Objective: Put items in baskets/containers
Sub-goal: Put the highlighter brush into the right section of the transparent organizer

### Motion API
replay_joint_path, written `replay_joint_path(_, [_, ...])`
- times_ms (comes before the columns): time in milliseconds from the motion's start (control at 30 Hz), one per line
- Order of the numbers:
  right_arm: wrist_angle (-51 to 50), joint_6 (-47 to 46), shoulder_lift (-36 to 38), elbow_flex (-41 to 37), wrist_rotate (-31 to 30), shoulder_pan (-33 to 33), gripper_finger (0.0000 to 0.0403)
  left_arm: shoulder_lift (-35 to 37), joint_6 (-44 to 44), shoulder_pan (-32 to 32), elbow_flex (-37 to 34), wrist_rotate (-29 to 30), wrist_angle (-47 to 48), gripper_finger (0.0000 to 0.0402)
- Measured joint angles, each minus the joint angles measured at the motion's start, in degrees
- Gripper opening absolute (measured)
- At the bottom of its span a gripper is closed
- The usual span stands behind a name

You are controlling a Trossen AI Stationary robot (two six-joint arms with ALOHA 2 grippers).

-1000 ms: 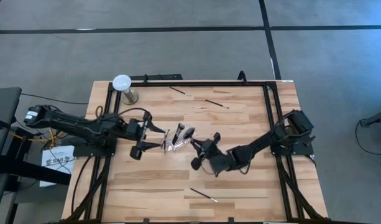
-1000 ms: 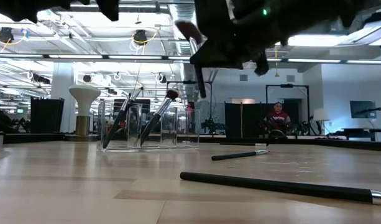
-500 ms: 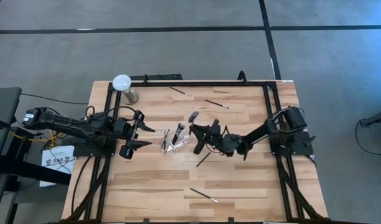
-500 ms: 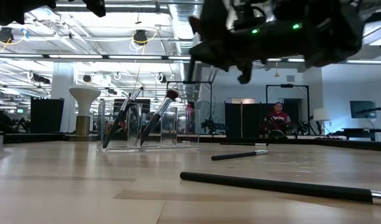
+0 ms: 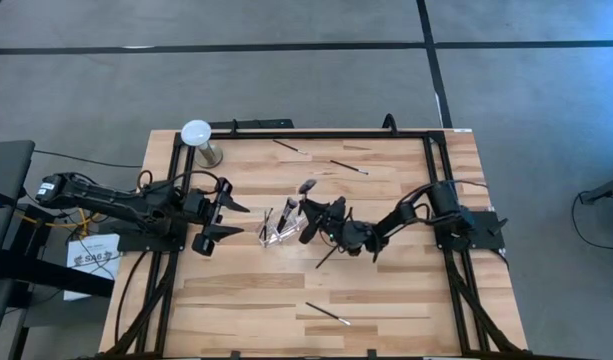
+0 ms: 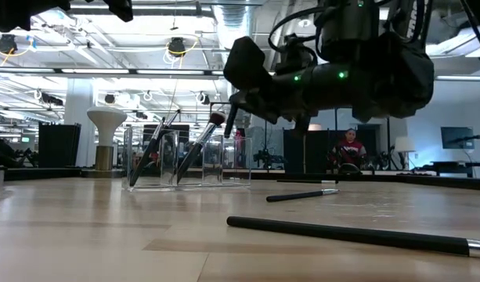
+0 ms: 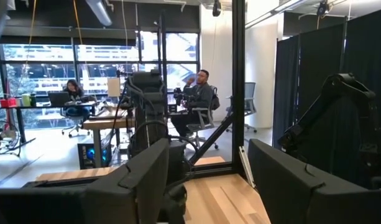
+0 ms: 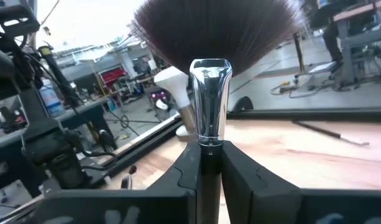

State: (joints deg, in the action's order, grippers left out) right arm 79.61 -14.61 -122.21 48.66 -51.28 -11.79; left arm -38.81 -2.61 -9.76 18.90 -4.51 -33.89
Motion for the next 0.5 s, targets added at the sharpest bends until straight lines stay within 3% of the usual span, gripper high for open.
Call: replay_joint_path(500, [-10.56, -9.98, 0.0, -0.04, 0.18, -0.15, 0.0052, -0.02, 0.07, 0.0, 0.02, 0.0, 0.0, 0.0218])
